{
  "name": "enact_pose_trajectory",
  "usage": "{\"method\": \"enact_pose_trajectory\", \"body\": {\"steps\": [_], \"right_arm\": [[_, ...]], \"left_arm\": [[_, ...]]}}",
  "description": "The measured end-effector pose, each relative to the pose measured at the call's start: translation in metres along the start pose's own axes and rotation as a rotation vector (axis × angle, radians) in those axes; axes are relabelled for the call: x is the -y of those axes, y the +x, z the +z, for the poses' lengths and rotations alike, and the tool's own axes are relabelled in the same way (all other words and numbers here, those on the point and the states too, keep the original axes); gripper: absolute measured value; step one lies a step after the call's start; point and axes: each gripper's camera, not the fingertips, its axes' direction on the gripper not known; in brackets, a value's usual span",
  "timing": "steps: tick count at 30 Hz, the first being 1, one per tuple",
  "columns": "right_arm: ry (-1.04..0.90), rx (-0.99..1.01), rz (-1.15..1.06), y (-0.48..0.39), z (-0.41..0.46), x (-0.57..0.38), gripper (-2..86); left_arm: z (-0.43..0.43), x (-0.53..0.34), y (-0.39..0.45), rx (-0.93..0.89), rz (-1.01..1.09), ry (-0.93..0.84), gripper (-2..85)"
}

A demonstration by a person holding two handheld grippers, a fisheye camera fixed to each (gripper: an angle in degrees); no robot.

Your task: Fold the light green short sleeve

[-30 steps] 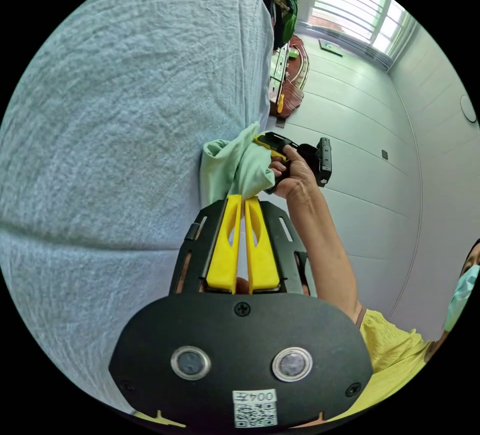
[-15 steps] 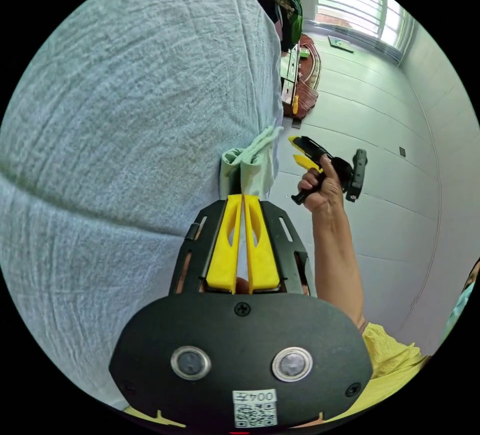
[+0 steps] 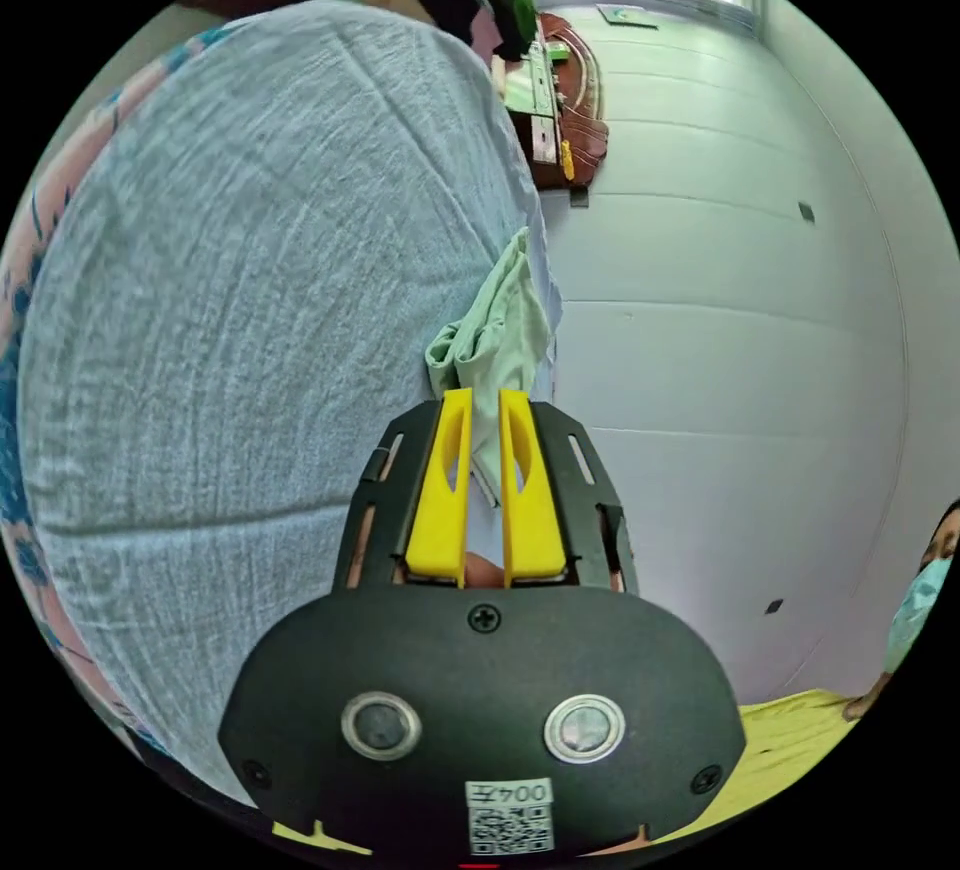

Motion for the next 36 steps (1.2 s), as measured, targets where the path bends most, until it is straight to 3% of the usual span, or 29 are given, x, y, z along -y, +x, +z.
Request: {"method": "enact_pose_trajectory", "body": {"steps": [3, 8, 11, 17, 36], "right_arm": [[0.075, 0.018, 0.027, 0.025, 0.001, -0.051, 6.9], [0.102, -0.442, -0.299, -0.030, 0.040, -0.100, 6.7], [0.075, -0.676, -0.476, -0.060, 0.072, -0.113, 7.3], [0.076, -0.843, -0.578, -0.079, 0.108, -0.131, 7.2], [0.098, -1.010, -0.703, -0.115, 0.154, -0.166, 4.5]], "left_arm": [[0.010, -0.009, 0.042, 0.069, 0.247, -0.025, 1.3], [0.075, -0.004, 0.097, 0.222, 0.520, -0.108, 0.4], [0.107, 0.004, 0.102, 0.322, 0.542, -0.116, 0.2], [0.125, 0.001, 0.084, 0.421, 0.469, -0.113, 0.1], [0.136, -0.011, 0.076, 0.418, 0.439, -0.112, 0.4]]}}
